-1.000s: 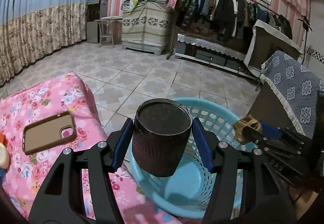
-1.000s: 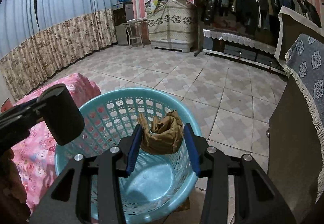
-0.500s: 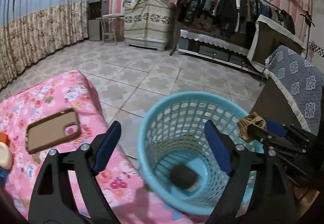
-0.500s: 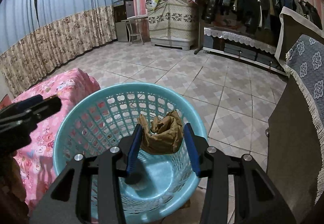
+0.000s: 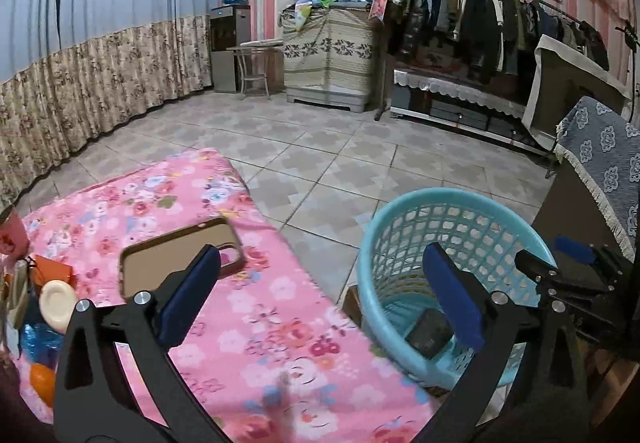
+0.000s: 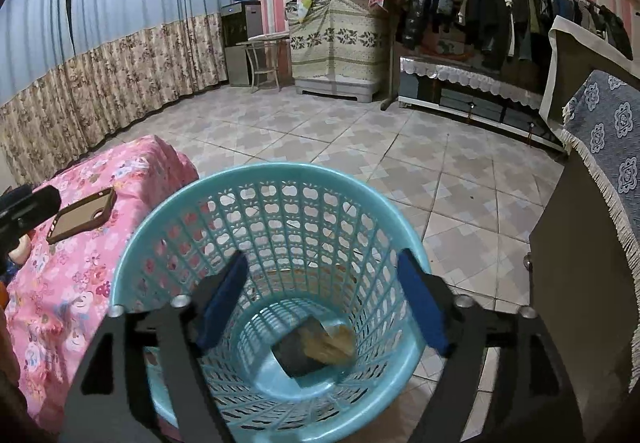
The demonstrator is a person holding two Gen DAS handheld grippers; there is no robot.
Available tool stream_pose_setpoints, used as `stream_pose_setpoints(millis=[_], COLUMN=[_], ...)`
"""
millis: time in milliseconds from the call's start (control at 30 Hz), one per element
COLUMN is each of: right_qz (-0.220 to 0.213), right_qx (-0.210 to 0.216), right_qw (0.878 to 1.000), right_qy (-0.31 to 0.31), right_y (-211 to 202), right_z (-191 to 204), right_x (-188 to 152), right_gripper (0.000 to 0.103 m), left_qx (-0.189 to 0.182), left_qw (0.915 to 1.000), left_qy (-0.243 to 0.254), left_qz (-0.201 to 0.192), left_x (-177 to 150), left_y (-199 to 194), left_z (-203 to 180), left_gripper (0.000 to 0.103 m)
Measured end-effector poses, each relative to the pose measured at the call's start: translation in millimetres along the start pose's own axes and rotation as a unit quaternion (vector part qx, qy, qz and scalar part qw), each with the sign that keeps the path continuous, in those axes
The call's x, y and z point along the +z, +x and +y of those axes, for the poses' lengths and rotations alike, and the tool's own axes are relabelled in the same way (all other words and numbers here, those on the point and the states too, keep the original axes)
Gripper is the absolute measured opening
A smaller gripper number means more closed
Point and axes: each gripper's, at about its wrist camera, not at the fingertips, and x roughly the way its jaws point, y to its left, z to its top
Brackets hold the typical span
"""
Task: Collect trash
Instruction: 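Return both tools to the table and grasp another brown cloth with the left gripper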
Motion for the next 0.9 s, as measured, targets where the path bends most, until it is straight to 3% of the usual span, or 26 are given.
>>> stream_pose_setpoints(millis=[100, 400, 700, 900], right_qz=[-0.015, -0.050, -0.070, -0.059], right_qx=[-0.001, 0.033, 0.090, 0.125], right_qw=[1.000, 0.998, 0.991, 0.987], right_qy=[-0.002, -0.019, -0.068, -0.078], right_y=[-10.0, -45.3, -77.5, -85.0], right_z=[7.2, 50.5, 134.7, 185.2], right_x=[0.8, -0.4, -2.8, -12.4], right_gripper=[0.093, 0.097, 0.097, 0.097], left_qx=[0.021, 0.071, 0.143, 0.195], left_qw=[0.9997, 0.9973, 0.9883, 0.9791], left_qy=[0.008, 0.007, -0.050, -0.055], left_qz=[-0.013, -0.019, 0.014, 0.016], left_x=[-3.2, -19.2, -49.3, -67.3], left_y=[-13.5, -63.7, -120.6, -147.8], left_z=[7.8, 51.3, 158.3, 224.0], left_gripper=[0.098, 0.098, 0.098, 0.098])
